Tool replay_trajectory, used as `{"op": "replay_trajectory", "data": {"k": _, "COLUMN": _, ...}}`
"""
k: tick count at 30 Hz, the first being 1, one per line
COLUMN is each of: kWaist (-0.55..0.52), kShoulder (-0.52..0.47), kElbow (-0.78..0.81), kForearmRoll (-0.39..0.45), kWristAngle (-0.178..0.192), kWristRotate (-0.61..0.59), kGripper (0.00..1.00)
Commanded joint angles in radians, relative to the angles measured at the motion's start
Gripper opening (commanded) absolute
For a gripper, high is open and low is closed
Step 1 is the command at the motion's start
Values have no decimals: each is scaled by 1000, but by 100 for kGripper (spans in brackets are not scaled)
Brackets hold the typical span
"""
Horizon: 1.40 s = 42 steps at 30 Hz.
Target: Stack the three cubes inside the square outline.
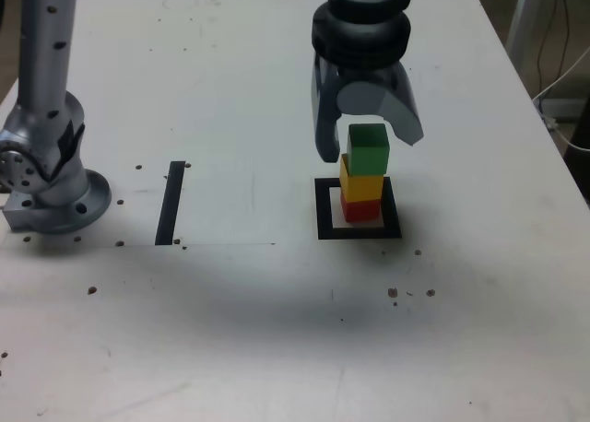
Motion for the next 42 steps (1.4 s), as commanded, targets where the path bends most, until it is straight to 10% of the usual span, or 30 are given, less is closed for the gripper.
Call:
{"op": "replay_trajectory", "data": {"k": 1, "kWaist": -1, "kShoulder": -19, "kElbow": -2, "kForearmRoll": 15, "kWristAngle": 1, "kWristRotate": 1, "kGripper": 99}}
{"op": "replay_trajectory", "data": {"k": 15, "kWaist": -25, "kShoulder": -191, "kElbow": 31, "kForearmRoll": 116, "kWristAngle": -29, "kWristRotate": 36, "kGripper": 99}}
{"op": "replay_trajectory", "data": {"k": 42, "kWaist": -16, "kShoulder": -418, "kElbow": 736, "kForearmRoll": -171, "kWristAngle": -50, "kWristRotate": 47, "kGripper": 99}}
